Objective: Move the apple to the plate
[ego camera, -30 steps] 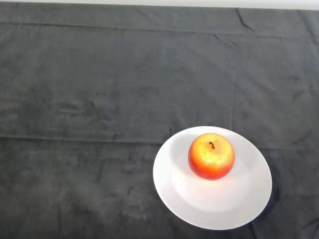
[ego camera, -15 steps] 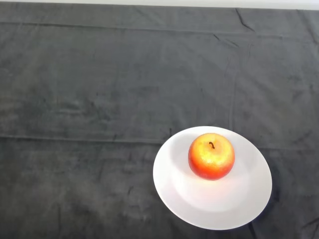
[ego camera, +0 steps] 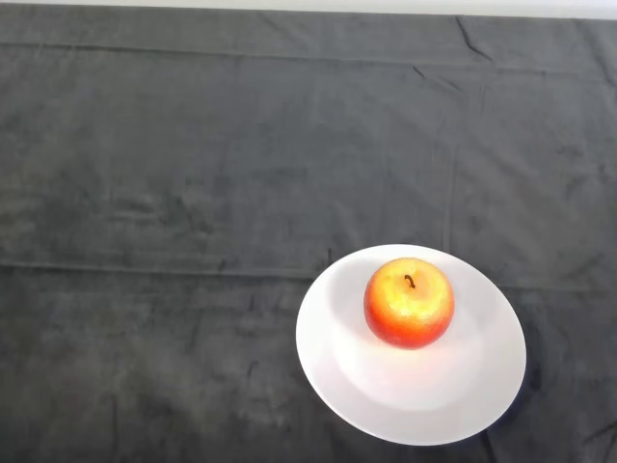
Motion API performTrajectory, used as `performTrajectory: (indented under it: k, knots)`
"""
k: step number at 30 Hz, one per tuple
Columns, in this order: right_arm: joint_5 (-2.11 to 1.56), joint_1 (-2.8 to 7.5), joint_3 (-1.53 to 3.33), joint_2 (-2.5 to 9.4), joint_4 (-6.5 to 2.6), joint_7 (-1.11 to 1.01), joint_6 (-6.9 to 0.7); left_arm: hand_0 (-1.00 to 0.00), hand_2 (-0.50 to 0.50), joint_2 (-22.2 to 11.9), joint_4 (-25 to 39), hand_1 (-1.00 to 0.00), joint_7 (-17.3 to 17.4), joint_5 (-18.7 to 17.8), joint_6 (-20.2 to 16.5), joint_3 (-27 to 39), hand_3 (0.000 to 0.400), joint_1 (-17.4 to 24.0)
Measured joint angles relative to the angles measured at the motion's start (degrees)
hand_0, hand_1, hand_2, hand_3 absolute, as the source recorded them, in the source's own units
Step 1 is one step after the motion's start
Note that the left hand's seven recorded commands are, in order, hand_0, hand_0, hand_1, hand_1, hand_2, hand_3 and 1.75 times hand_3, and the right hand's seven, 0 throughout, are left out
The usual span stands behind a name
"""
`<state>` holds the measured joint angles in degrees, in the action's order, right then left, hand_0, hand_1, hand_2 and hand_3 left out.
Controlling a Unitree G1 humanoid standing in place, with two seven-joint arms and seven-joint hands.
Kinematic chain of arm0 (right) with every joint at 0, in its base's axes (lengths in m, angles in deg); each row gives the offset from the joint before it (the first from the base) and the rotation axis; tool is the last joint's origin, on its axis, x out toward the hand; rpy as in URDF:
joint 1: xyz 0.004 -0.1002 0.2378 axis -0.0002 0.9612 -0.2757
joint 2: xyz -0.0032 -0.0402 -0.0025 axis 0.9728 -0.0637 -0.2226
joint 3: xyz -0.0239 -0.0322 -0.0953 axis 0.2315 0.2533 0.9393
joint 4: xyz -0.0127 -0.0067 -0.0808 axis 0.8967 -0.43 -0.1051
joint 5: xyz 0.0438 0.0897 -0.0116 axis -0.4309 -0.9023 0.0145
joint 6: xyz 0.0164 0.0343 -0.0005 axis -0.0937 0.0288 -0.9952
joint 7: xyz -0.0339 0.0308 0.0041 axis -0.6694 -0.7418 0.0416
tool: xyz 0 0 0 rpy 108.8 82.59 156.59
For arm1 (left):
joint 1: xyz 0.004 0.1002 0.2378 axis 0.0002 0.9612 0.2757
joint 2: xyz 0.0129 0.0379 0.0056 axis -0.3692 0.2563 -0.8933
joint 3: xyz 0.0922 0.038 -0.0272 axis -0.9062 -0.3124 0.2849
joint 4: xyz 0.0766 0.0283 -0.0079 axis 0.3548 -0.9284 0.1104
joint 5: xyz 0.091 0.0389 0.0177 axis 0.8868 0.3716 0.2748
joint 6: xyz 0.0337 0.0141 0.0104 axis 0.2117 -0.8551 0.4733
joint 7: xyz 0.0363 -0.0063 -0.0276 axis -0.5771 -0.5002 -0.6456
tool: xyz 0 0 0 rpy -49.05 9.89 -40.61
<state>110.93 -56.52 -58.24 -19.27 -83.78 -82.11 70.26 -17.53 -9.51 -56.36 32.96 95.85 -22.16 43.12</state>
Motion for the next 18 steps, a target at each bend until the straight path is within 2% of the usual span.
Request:
performTrajectory:
  k: [12, 13, 14, 16, 17, 18]
  knots:
    - [0.0, 0.0, 0.0, 0.0, 0.0, 0.0, 0.0, 0.0, 0.0, 0.0, 0.0, 0.0, 0.0, 0.0, 0.03, 0.21, 0.0, 0.0]
    - [0.0, 0.0, 0.0, 0.0, 0.0, 0.0, 0.0, 0.0, 0.09, 0.0, 0.0, -0.17, 0.01, -0.01, 0.04, 0.25, 0.069, 0.0]
    - [0.0, 0.0, 0.0, 0.0, 0.0, 0.0, 0.0, 0.0, 0.14, 0.0, 0.0, -0.28, 0.01, -0.01, 0.05, 0.37, 0.113, 0.0]
    - [0.0, 0.0, 0.0, 0.0, 0.0, 0.0, 0.0, 0.0, 0.08, 0.0, 0.0, -0.16, 0.01, -0.01, 0.06, 0.81, 0.066, 0.0]
    - [0.0, 0.0, 0.0, 0.0, 0.0, 0.0, 0.0, 0.0, 0.0, 0.0, 0.0, 0.0, 0.02, -0.01, 0.09, 1.37, 0.0, 0.0]
    - [0.0, 0.0, 0.0, 0.0, 0.0, 0.0, 0.0, 0.0, 0.0, 0.0, 0.0, 0.0, 0.02, -0.03, 0.1, 1.69, 0.0, 0.0]
